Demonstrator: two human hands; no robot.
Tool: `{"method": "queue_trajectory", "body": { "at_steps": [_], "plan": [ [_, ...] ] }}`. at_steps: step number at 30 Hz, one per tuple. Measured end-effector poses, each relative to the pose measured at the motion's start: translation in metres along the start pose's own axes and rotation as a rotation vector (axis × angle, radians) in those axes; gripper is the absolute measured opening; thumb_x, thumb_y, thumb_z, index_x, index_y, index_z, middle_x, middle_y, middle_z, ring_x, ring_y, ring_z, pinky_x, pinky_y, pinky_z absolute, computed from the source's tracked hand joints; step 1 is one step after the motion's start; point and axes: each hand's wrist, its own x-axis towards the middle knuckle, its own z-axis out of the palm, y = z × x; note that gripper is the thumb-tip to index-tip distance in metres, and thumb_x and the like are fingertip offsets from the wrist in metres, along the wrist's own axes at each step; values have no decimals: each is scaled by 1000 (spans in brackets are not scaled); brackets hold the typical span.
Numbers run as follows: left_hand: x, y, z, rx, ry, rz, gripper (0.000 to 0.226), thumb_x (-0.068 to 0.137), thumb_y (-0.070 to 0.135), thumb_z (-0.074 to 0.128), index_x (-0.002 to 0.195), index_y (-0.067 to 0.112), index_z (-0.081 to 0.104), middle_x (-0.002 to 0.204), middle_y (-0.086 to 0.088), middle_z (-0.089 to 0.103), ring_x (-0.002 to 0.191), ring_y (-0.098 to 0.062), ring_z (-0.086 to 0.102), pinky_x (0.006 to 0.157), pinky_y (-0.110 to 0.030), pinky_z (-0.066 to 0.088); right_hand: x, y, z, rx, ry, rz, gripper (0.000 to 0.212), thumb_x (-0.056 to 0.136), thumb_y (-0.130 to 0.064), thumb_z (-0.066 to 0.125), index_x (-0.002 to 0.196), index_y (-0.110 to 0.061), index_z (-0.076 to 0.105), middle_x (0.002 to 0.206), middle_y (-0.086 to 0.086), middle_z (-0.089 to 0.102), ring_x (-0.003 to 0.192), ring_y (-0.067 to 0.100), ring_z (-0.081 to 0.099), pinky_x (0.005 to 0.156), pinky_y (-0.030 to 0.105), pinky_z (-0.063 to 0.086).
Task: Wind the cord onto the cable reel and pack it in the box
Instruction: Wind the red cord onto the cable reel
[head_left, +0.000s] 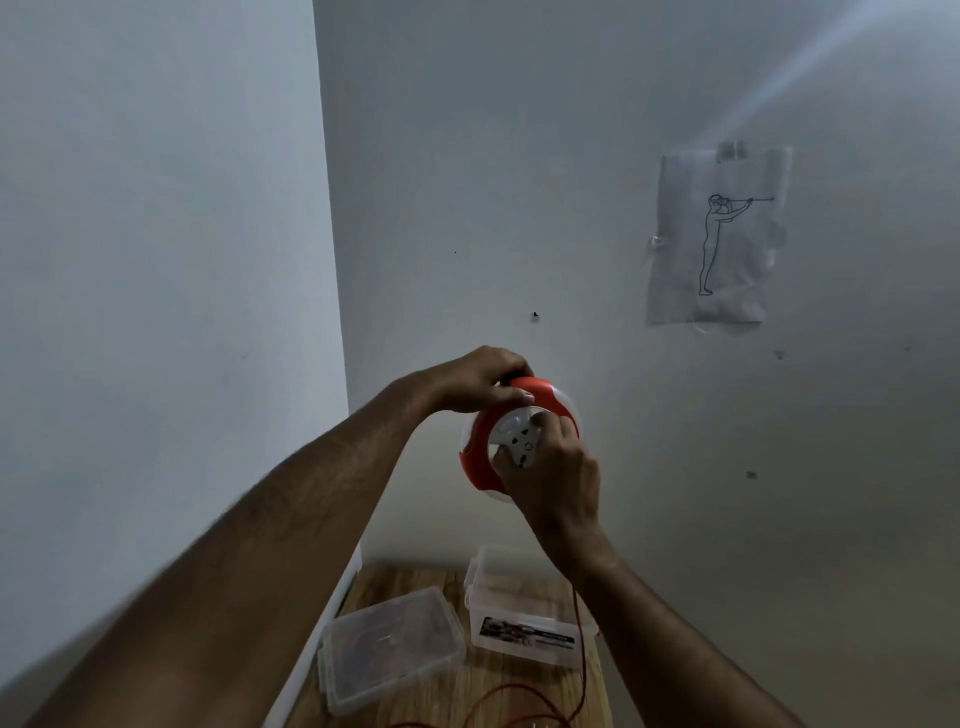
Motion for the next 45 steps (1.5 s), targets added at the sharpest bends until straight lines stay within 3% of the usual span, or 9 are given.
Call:
{"method": "queue_trajectory", "body": {
  "at_steps": [4, 9, 14, 18, 21, 24, 30, 35, 45],
  "plan": [
    [3, 6, 5, -29, 29, 10, 32, 95, 34, 61, 120, 15, 62, 111, -1, 63, 98, -13, 60, 78, -19, 47, -1, -13, 1, 255, 82, 304, 61, 76, -38, 84, 122, -11, 54, 112, 6, 68, 92, 16, 69, 81, 29, 61],
    [1, 10, 11, -72, 71, 27, 35, 95, 36, 60, 121, 13, 61, 111, -1, 63, 99, -13, 60, 79, -21, 48, 9, -29, -3, 497, 219, 654, 12, 90, -24, 72, 91, -18, 61, 86, -9, 65, 76, 0, 63, 81, 37, 62],
    [-2, 10, 21, -106, 199, 58, 37, 94, 35, 62, 121, 10, 61, 112, -4, 65, 98, -13, 61, 78, -15, 47, 23, -34, -8, 795, 312, 1040, 12, 95, -19, 66, 90, -10, 60, 86, -3, 63, 81, 14, 67, 53, 21, 57],
    [-6, 8, 32, -158, 345, 76, 35, 93, 34, 64, 118, 9, 64, 108, -5, 66, 95, -13, 62, 78, -15, 48, 31, -37, -16, 980, 261, 1287, 9, 95, -20, 65, 93, -15, 59, 104, 11, 66, 87, 25, 69, 77, 44, 62],
    [-5, 8, 37, -187, 417, 73, 36, 94, 35, 63, 116, 7, 65, 107, -6, 65, 94, -15, 63, 79, -18, 50, 35, -39, -27, 1041, 227, 1369, 8, 95, -15, 63, 90, -12, 57, 99, 12, 66, 71, 19, 64, 70, 38, 58],
    [-6, 8, 35, -213, 457, 57, 38, 94, 37, 63, 116, 6, 65, 105, -5, 64, 92, -14, 63, 78, -18, 51, 30, -40, -29, 1000, 209, 1152, 4, 96, -15, 61, 95, -15, 57, 97, 12, 69, 68, 22, 68, 68, 37, 60],
    [-10, 6, 27, -252, 431, 45, 38, 93, 38, 62, 117, 9, 66, 102, 2, 63, 90, -11, 63, 77, -17, 52, 12, -8, -32, -49, 11, -93, 41, 83, -22, 77, 120, -13, 61, 120, 15, 63, 81, 27, 70, 62, 32, 62],
    [-11, 5, 25, -236, 412, 53, 39, 92, 37, 63, 118, 8, 66, 104, -3, 65, 93, -16, 65, 80, -24, 56, 1, 5, -40, -348, -246, -272, 68, 79, -22, 82, 139, -17, 50, 132, 27, 56, 68, 32, 71, 55, 34, 61],
    [-20, -1, 16, -217, 410, 47, 38, 92, 39, 63, 116, 10, 68, 101, -2, 67, 89, -9, 65, 78, -22, 57, 4, 5, -48, -495, -328, -505, 69, 87, -18, 74, 148, -26, 42, 141, 31, 47, 71, 32, 71, 56, 35, 60]
  ]
}}
